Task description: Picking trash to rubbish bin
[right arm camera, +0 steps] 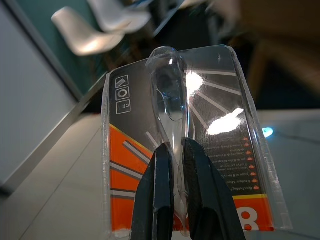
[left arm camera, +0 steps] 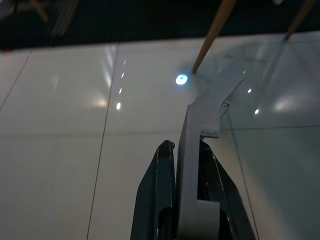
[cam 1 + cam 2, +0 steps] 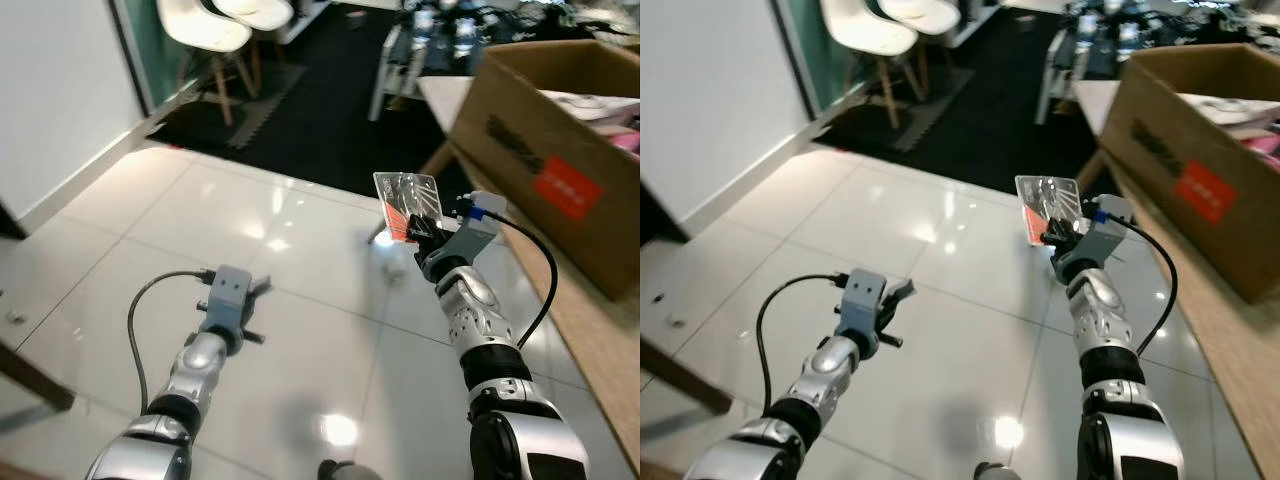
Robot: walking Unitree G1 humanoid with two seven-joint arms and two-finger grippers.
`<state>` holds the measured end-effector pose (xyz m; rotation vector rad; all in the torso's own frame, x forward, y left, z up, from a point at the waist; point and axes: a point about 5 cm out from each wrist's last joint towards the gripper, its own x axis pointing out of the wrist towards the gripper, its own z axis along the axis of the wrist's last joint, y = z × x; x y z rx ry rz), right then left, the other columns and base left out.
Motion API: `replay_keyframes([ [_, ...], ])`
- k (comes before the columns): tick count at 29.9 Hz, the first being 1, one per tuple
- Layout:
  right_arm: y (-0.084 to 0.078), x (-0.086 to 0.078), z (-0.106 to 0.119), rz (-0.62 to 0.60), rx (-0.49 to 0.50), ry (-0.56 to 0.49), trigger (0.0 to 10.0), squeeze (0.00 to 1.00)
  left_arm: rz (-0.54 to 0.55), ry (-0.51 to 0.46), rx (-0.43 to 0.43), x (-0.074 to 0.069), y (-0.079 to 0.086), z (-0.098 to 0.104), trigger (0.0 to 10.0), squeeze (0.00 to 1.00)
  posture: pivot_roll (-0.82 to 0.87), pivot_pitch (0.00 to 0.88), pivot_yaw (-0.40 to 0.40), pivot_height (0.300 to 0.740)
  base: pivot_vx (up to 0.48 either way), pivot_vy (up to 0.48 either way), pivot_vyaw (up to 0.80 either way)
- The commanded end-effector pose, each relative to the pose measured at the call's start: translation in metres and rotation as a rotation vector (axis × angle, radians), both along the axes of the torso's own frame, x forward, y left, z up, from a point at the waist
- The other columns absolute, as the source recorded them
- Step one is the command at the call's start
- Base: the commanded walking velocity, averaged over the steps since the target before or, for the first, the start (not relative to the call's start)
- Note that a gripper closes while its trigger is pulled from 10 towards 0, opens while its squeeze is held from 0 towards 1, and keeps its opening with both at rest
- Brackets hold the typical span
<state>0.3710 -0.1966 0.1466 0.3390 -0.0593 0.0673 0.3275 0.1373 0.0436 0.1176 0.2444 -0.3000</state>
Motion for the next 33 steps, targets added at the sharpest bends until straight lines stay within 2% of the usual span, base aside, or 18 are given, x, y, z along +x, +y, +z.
replay_keyframes([
  [1, 0.0, -0.001, -0.004, -0.004, 0.008, 0.009, 10.0, 0.0, 0.026, 0.023, 0.02, -0.004, 0.007, -0.007, 10.0, 0.0, 0.01, 0.079, 0.0, 0.74, 0.0, 0.0, 0.0],
  [6, 0.0, 0.001, -0.001, -0.005, 0.003, 0.001, 10.0, 0.0, 0.052, 0.005, 0.005, -0.002, 0.005, -0.004, 10.0, 0.0, 0.01, 0.07, 0.0, 0.74, 0.0, 0.0, 0.0],
  [11, 0.004, 0.004, 0.003, 0.0, -0.003, -0.013, 10.0, 0.0, 0.052, 0.007, -0.034, 0.0, 0.003, -0.001, 10.0, 0.0, 0.02, 0.068, 0.0, 0.74, 0.0, 0.0, -0.8],
  [27, 0.008, 0.006, 0.01, 0.011, -0.012, -0.046, 10.0, 0.0, 0.072, -0.013, -0.063, 0.004, -0.001, 0.004, 10.0, 0.0, 0.02, 0.076, -0.007, 0.74, 0.0, 0.0, -0.8],
  [30, 0.009, 0.006, 0.018, 0.012, 0.003, -0.089, 10.0, 0.0, 0.071, -0.02, -0.083, 0.003, -0.002, 0.004, 10.0, 0.0, 0.02, 0.078, -0.002, 0.74, 0.0, 0.0, -0.8],
  [33, 0.009, 0.007, 0.024, 0.015, 0.0, -0.117, 10.0, 0.0, 0.078, -0.038, -0.105, 0.004, -0.002, 0.006, 10.0, 0.0, 0.02, 0.078, -0.002, 0.74, 0.0, 0.0, 0.0],
])
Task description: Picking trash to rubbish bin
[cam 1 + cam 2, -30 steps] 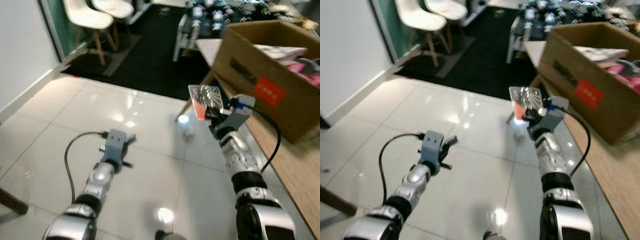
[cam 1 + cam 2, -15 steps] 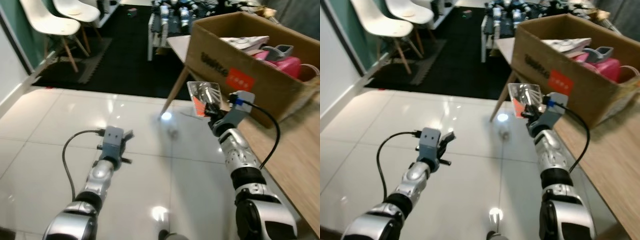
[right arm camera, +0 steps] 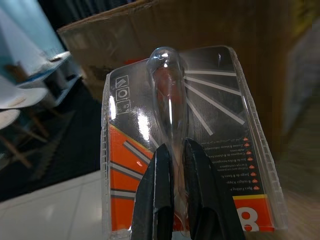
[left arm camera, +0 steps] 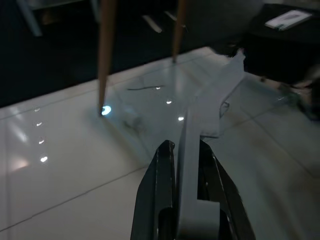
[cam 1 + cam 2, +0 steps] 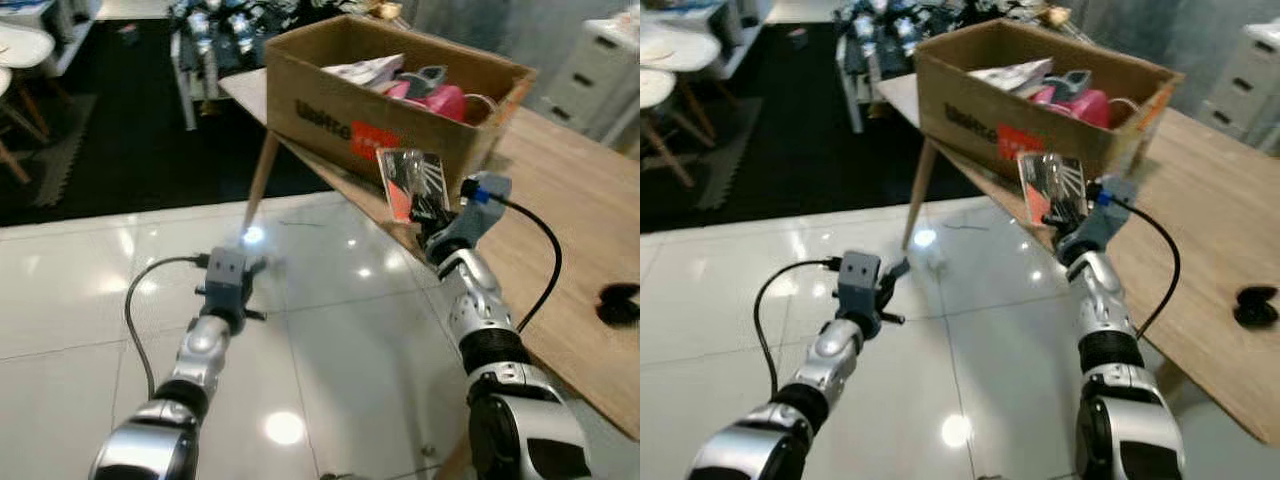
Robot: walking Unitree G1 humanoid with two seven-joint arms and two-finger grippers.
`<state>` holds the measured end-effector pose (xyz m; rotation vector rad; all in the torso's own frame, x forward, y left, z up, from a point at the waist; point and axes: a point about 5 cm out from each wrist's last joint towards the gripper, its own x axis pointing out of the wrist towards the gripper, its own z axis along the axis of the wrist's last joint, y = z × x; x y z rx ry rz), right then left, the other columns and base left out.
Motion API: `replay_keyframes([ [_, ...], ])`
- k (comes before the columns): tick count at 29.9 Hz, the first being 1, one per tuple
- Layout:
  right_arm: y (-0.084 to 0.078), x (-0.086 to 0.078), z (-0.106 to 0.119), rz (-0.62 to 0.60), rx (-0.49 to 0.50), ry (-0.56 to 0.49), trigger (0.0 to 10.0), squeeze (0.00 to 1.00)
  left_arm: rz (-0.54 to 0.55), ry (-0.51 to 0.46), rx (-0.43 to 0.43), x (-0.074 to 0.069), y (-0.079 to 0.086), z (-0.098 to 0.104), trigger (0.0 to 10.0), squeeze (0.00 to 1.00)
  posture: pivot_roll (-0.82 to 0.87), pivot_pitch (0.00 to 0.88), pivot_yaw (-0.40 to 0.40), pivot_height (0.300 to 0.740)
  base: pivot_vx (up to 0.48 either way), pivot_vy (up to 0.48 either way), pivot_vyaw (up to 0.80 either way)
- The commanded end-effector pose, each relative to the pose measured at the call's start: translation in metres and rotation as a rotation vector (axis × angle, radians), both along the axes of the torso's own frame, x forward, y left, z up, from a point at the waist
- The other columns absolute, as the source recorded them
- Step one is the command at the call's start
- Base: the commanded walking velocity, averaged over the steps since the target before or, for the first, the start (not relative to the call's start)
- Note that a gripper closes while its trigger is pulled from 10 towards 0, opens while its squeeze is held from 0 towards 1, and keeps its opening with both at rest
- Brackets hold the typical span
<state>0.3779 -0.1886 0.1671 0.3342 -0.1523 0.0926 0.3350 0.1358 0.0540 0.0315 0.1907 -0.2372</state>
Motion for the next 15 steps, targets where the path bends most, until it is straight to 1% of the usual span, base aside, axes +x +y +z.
replay_keyframes([
  [1, 0.003, 0.0, 0.008, 0.02, 0.005, -0.042, 10.0, 0.0, 0.012, 0.0, -0.027, -0.003, 0.0, -0.003, 10.0, 0.0, 0.02, 0.078, -0.002, 0.74, 0.0, 0.0, 0.0],
  [2, 0.003, 0.0, 0.008, 0.02, 0.005, -0.042, 10.0, 0.0, 0.012, 0.0, -0.027, -0.003, 0.0, -0.003, 10.0, 0.0, 0.02, 0.078, -0.002, 0.74, 0.0, 0.0, 0.0],
  [4, 0.01, 0.0, 0.016, 0.072, -0.016, -0.086, 10.0, 0.0, 0.023, -0.012, -0.032, 0.0, 0.003, 0.001, 10.0, 0.0, 0.02, 0.075, -0.002, 0.74, 0.0, 0.0, 0.0],
  [6, 0.014, 0.0, 0.019, 0.098, -0.031, -0.102, 10.0, 0.0, 0.027, -0.019, -0.036, 0.001, 0.004, 0.003, 10.0, 0.0, 0.02, 0.075, -0.002, 0.74, 0.0, 0.0, 0.0],
  [9, 0.022, -0.001, 0.02, 0.127, -0.088, -0.111, 10.0, 0.0, 0.037, -0.024, -0.051, 0.003, 0.005, 0.006, 10.0, 0.0, 0.01, 0.072, -0.005, 0.74, 0.0, 0.0, 0.0],
  [12, 0.026, -0.002, 0.021, 0.152, -0.099, -0.124, 10.0, 0.0, 0.034, -0.028, -0.053, 0.004, 0.004, 0.006, 10.0, 0.0, 0.01, 0.071, -0.007, 0.74, 0.0, 0.0, 0.0],
  [14, 0.034, -0.005, 0.031, 0.212, -0.103, -0.182, 10.0, 0.0, 0.027, -0.035, -0.061, 0.004, 0.003, 0.007, 10.0, 0.0, 0.0, 0.076, -0.005, 0.74, 0.0, 0.0, 0.0],
  [15, 0.034, -0.005, 0.031, 0.212, -0.103, -0.182, 10.0, 0.0, 0.027, -0.035, -0.061, 0.004, 0.003, 0.007, 10.0, 0.0, 0.0, 0.076, -0.005, 0.74, 0.0, 0.0, 0.0],
])
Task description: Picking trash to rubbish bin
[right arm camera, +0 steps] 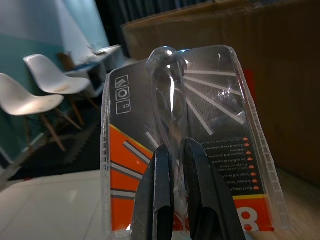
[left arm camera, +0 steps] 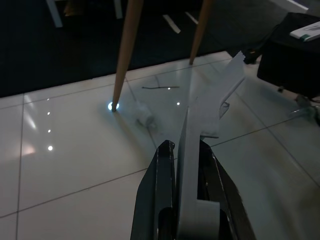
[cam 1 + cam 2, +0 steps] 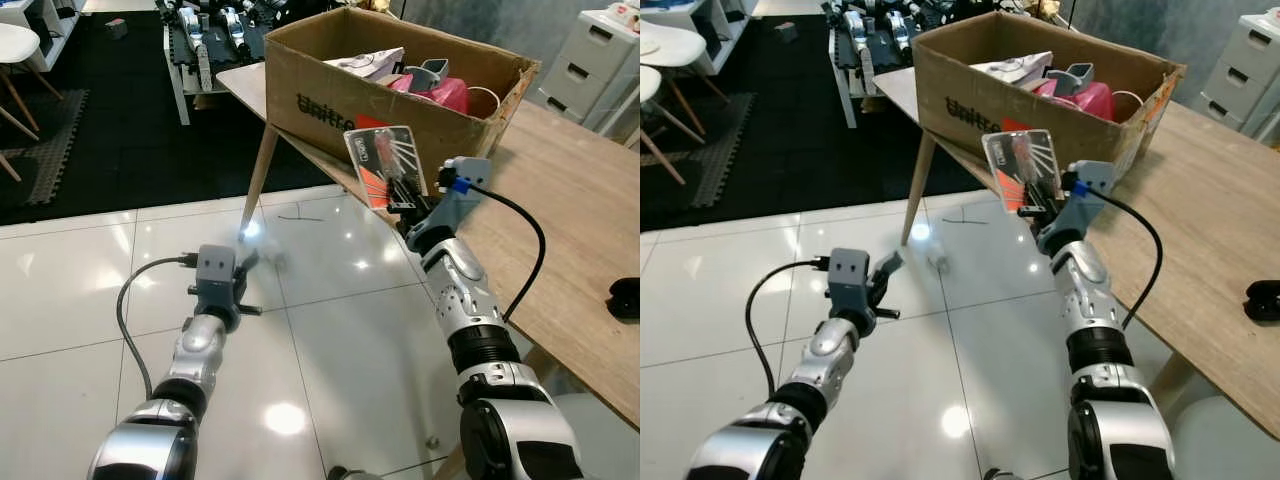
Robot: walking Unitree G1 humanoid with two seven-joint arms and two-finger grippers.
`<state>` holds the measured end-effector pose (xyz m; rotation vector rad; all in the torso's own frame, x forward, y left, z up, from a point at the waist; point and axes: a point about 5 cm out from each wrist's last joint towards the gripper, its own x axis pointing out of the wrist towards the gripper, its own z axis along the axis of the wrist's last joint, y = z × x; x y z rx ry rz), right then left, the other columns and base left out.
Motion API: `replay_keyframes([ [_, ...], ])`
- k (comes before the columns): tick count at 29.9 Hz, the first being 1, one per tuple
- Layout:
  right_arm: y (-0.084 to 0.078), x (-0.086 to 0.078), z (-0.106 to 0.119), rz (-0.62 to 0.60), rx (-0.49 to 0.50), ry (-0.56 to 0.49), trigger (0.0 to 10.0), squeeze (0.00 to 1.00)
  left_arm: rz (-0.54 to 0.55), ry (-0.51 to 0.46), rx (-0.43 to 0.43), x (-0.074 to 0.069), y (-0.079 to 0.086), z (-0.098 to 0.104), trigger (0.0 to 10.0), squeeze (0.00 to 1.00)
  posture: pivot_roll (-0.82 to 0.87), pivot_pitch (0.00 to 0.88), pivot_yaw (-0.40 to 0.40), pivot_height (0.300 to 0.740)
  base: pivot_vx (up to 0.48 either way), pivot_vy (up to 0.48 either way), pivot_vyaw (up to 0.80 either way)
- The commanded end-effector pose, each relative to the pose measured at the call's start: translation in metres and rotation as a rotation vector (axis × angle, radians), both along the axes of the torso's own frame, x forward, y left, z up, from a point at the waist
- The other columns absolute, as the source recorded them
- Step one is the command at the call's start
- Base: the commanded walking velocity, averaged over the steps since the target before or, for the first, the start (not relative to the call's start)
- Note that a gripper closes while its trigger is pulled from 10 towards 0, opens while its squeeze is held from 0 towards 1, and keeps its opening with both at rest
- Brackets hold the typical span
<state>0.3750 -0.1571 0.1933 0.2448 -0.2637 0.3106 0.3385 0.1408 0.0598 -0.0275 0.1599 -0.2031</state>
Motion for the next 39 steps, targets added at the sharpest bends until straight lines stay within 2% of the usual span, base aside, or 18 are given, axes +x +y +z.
replay_keyframes([
  [1, 0.008, -0.005, 0.01, 0.07, -0.005, -0.066, 10.0, 0.0, -0.015, -0.012, -0.012, 0.0, -0.003, 0.002, 10.0, 0.0, 0.0, 0.076, -0.005, 0.74, 0.0, 0.0, 0.0],
  [2, 0.017, -0.01, 0.02, 0.139, -0.015, -0.118, 10.0, 0.0, -0.018, -0.016, -0.031, 0.0, -0.003, 0.002, 10.0, 0.0, 0.0, 0.076, -0.003, 0.74, 0.0, 0.0, 0.0],
  [4, 0.023, -0.014, 0.026, 0.185, -0.023, -0.151, 10.0, 0.0, -0.019, -0.019, -0.045, 0.0, -0.004, 0.002, 10.0, 0.0, 0.0, 0.076, -0.003, 0.74, 0.0, 0.0, 0.0],
  [8, 0.041, -0.032, 0.06, 0.345, 0.021, -0.287, 10.0, 0.0, 0.001, -0.033, -0.075, 0.001, 0.0, 0.005, 10.0, 0.0, 0.0, 0.082, 0.004, 0.74, 0.307, 0.0, 0.0],
  [11, 0.047, -0.039, 0.069, 0.387, 0.01, -0.327, 10.0, 0.0, 0.021, -0.051, -0.107, 0.004, 0.004, 0.01, 10.0, 0.0, 0.0, 0.081, 0.003, 0.74, 0.354, 0.0, 0.0],
  [14, 0.048, -0.04, 0.071, 0.392, 0.005, -0.332, 10.0, 0.0, 0.027, -0.06, -0.124, 0.006, 0.005, 0.013, 10.0, 0.0, 0.0, 0.082, 0.004, 0.74, 0.395, 0.0, 0.0],
  [15, 0.047, -0.041, 0.073, 0.389, -0.006, -0.335, 10.0, 0.0, 0.04, -0.086, -0.158, 0.01, 0.008, 0.02, 10.0, 0.0, -0.01, 0.083, 0.004, 0.74, 0.435, 0.0, 0.0],
  [17, 0.046, -0.039, 0.072, 0.372, -0.018, -0.322, 10.0, 0.0, 0.043, -0.113, -0.169, 0.013, 0.01, 0.027, 10.0, 0.0, -0.01, 0.085, 0.004, 0.74, 0.448, 0.0, 0.0],
  [22, 0.045, -0.036, 0.066, 0.343, -0.042, -0.273, 10.0, 0.0, 0.038, -0.203, -0.184, 0.023, 0.013, 0.051, 10.0, 0.0, 0.0, 0.085, 0.006, 0.74, 0.464, 0.0, 0.0],
  [26, 0.046, -0.037, 0.064, 0.34, -0.032, -0.244, 10.0, 0.0, 0.018, -0.238, -0.186, 0.026, 0.011, 0.06, 10.0, 0.0, 0.0, 0.085, 0.009, 0.74, 0.471, 0.0, 0.0],
  [36, 0.048, -0.036, 0.064, 0.348, -0.044, -0.223, 10.0, 0.0, -0.05, -0.219, -0.191, 0.022, -0.009, 0.054, 10.0, 0.0, 0.01, 0.083, 0.014, 0.74, 0.477, 0.0, -0.77],
  [39, 0.049, -0.038, 0.072, 0.345, -0.047, -0.25, 10.0, 0.0, -0.062, -0.212, -0.203, 0.021, -0.014, 0.053, 10.0, 0.0, 0.01, 0.085, 0.019, 0.74, 0.472, 0.0, -0.79],
])
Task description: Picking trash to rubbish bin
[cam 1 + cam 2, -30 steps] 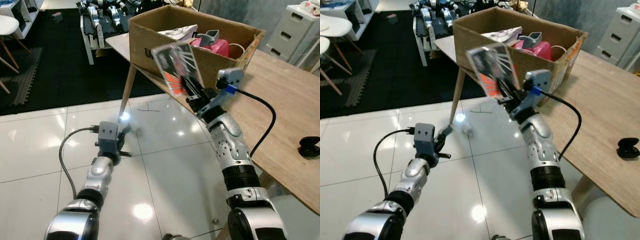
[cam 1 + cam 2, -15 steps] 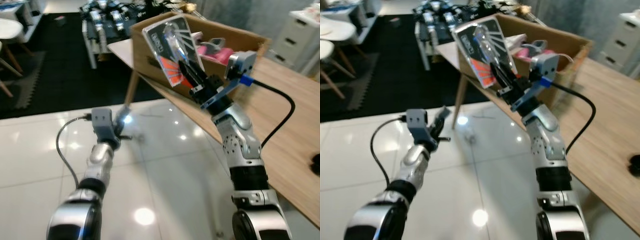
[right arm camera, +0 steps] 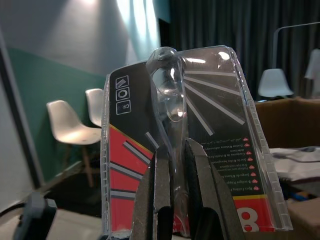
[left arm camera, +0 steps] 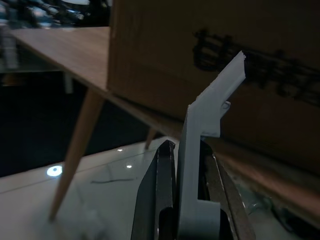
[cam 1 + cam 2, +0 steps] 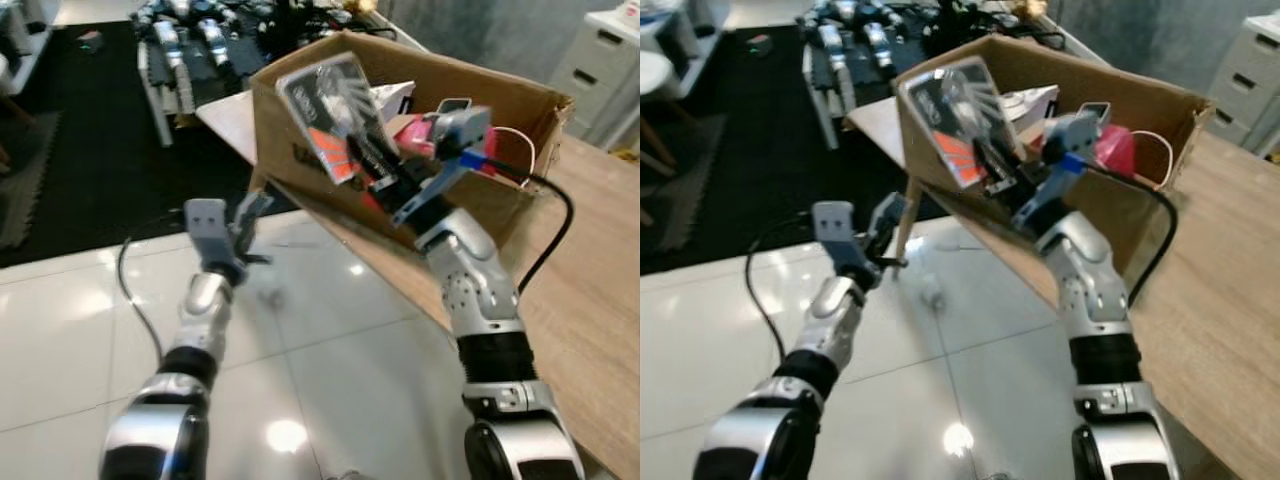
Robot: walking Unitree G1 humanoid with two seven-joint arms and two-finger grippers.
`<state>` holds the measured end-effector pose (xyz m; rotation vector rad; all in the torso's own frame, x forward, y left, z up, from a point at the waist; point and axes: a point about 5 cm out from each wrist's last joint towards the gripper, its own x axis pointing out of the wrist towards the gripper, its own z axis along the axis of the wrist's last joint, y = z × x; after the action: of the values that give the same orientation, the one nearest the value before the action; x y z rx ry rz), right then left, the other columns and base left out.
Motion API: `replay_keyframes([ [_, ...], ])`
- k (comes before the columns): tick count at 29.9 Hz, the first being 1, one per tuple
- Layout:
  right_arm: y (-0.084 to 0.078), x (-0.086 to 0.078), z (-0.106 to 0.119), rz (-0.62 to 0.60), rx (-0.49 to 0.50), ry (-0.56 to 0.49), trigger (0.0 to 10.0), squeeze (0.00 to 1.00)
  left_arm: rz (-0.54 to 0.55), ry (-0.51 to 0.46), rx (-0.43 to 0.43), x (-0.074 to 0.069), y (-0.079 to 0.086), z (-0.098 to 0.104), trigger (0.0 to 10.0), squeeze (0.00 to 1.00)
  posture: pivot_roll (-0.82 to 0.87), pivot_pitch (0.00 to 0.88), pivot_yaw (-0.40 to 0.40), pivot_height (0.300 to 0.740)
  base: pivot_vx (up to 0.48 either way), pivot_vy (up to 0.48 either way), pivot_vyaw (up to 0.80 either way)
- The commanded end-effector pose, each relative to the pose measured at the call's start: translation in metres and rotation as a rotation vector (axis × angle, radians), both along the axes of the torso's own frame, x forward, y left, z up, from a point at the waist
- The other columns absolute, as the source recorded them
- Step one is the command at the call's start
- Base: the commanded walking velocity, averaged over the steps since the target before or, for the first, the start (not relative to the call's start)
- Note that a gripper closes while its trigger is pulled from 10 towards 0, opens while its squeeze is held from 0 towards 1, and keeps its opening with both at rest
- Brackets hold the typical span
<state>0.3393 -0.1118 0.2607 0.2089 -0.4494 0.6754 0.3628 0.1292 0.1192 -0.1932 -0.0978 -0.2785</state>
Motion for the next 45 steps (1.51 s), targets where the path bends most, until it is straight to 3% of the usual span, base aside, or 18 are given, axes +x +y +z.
replay_keyframes([
  [1, 0.004, -0.003, 0.005, 0.012, -0.003, -0.015, 10.0, 0.0, -0.006, 0.026, -0.005, -0.003, -0.003, -0.007, 10.0, 0.0, 0.01, 0.085, 0.019, 0.74, 0.472, 0.0, -0.79],
  [9, -0.007, -0.004, 0.036, -0.116, 0.0, -0.078, 10.0, 0.0, 0.029, 0.023, -0.013, 0.001, 0.004, 0.0, 10.0, 0.0, 0.0, 0.089, 0.024, 0.74, 0.271, 0.0, -0.56],
  [18, -0.021, 0.0, 0.057, -0.284, -0.089, -0.114, 10.0, 0.0, 0.037, 0.019, -0.045, 0.002, 0.005, 0.003, 10.0, 0.0, 0.0, 0.087, 0.023, 0.74, 0.0, 0.0, 0.0],
  [23, -0.029, 0.013, 0.047, -0.433, -0.234, -0.038, 10.0, 0.0, 0.051, -0.001, -0.046, 0.003, 0.007, 0.008, 10.0, 0.0, -0.01, 0.086, 0.017, 0.74, 0.0, 0.0, 0.0],
  [28, -0.045, 0.024, 0.037, -0.556, -0.297, 0.038, 10.0, 0.0, 0.101, -0.03, -0.045, 0.005, 0.019, 0.016, 10.0, 0.0, 0.0, 0.083, 0.011, 0.74, 0.0, 0.0, 0.0],
  [29, -0.049, 0.025, 0.036, -0.567, -0.299, 0.049, 10.0, 0.14, 0.116, -0.032, -0.049, 0.006, 0.022, 0.017, 10.0, 0.0, 0.0, 0.083, 0.011, 0.74, 0.0, 0.0, 0.0],
  [30, -0.052, 0.026, 0.036, -0.582, -0.313, 0.055, 10.0, 0.89, 0.134, -0.035, -0.053, 0.006, 0.027, 0.018, 10.0, 0.0, 0.0, 0.084, 0.011, 0.74, 0.0, 0.0, 0.0],
  [31, -0.052, 0.026, 0.036, -0.582, -0.313, 0.055, 10.0, 0.89, 0.134, -0.035, -0.053, 0.006, 0.027, 0.018, 10.0, 0.0, 0.0, 0.084, 0.011, 0.74, 0.0, 0.0, 0.0],
  [32, -0.055, 0.026, 0.035, -0.597, -0.333, 0.061, 10.0, 1.0, 0.151, -0.038, -0.055, 0.006, 0.031, 0.019, 10.0, 0.0, 0.0, 0.084, 0.01, 0.74, 0.0, 0.0, 0.0],
  [41, -0.061, 0.028, 0.034, -0.647, -0.388, 0.07, 10.0, 1.0, 0.194, -0.057, -0.072, 0.007, 0.044, 0.026, 10.0, 0.0, 0.0, 0.083, 0.007, 0.74, 0.0, 0.0, 0.0],
  [43, -0.06, 0.027, 0.038, -0.635, -0.354, 0.055, 10.0, 1.0, 0.194, -0.063, -0.073, 0.007, 0.044, 0.027, 10.0, 0.0, 0.0, 0.083, 0.008, 0.74, 0.0, 0.0, 0.0],
  [45, -0.052, 0.019, 0.056, -0.521, -0.177, -0.009, 10.0, 1.0, 0.191, -0.088, -0.085, 0.008, 0.044, 0.033, 10.0, 0.0, 0.0, 0.084, 0.009, 0.74, 0.0, 0.0, 0.0],
])
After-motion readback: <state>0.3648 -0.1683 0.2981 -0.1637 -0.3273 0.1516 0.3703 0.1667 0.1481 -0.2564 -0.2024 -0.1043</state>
